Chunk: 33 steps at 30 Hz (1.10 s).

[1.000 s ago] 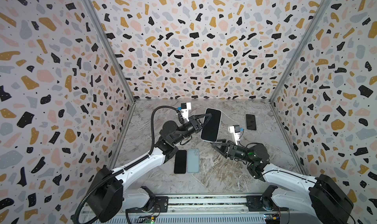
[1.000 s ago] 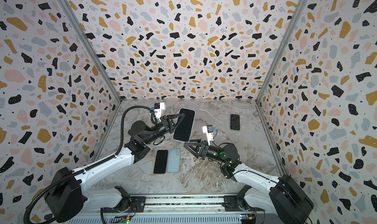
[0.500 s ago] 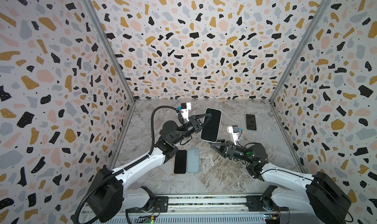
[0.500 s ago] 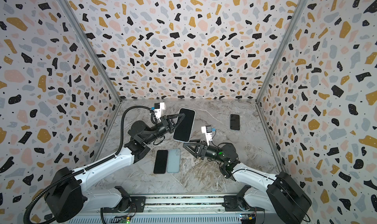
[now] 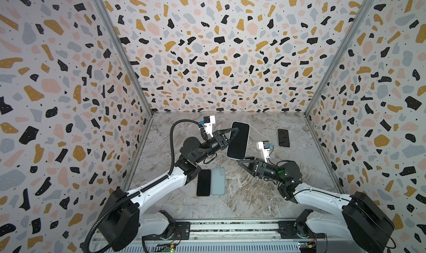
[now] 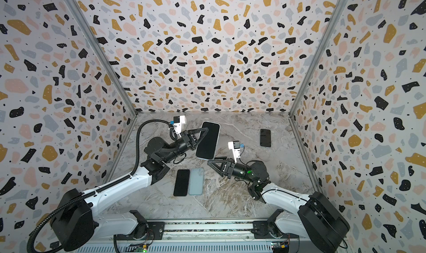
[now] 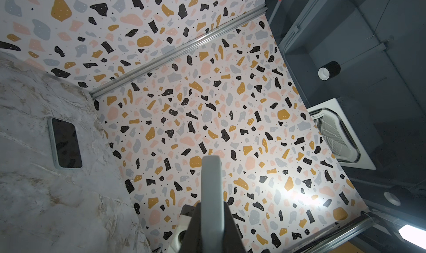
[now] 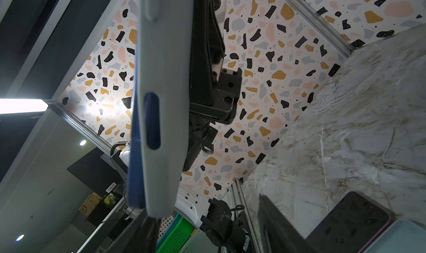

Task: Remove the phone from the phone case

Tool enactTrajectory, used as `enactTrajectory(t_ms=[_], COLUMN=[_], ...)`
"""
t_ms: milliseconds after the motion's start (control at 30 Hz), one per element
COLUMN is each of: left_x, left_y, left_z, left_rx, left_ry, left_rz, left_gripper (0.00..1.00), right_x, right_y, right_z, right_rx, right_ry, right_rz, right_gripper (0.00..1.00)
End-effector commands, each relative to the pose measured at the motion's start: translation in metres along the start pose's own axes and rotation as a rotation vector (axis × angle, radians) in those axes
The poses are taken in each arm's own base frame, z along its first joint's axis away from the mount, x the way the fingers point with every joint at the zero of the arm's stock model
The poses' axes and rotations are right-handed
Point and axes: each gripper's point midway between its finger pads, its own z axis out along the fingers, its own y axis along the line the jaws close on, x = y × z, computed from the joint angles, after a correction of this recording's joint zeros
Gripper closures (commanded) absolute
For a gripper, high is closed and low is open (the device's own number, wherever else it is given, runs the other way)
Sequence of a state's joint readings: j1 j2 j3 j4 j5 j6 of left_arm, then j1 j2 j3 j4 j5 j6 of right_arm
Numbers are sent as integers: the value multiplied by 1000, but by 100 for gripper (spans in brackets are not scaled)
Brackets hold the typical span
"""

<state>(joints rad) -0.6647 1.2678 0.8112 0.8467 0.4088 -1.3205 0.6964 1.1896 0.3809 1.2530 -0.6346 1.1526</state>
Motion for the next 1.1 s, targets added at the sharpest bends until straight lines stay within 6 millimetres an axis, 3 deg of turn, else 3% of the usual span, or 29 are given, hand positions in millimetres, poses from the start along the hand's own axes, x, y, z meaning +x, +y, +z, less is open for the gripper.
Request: enactTrajectory(t_ms=[0,233,367,700,1067], left_x=[1,6,8,8,22], left_y=[-44,-42,-37,-18,3], left_z=[-5,-4,-4,-4,-1], left_rx=[145,147,141,106,97], left_ry=[-1,8,5,-20,-10], left_rz=[55,50,46,50,28], left_gripper=[100,100,100,100,100], right_x=[-20,-26,-28,-23,-19], right_y=[14,9,15,23,24], right_z=[4,2,4,-3,-8], right_rx=[-38,-30,-68,-110,-76], right_ry=[-47,-65,-62,-71,-70], right_rz=[-29,-15,-13,39,51], right_gripper=[33,34,41,78,100])
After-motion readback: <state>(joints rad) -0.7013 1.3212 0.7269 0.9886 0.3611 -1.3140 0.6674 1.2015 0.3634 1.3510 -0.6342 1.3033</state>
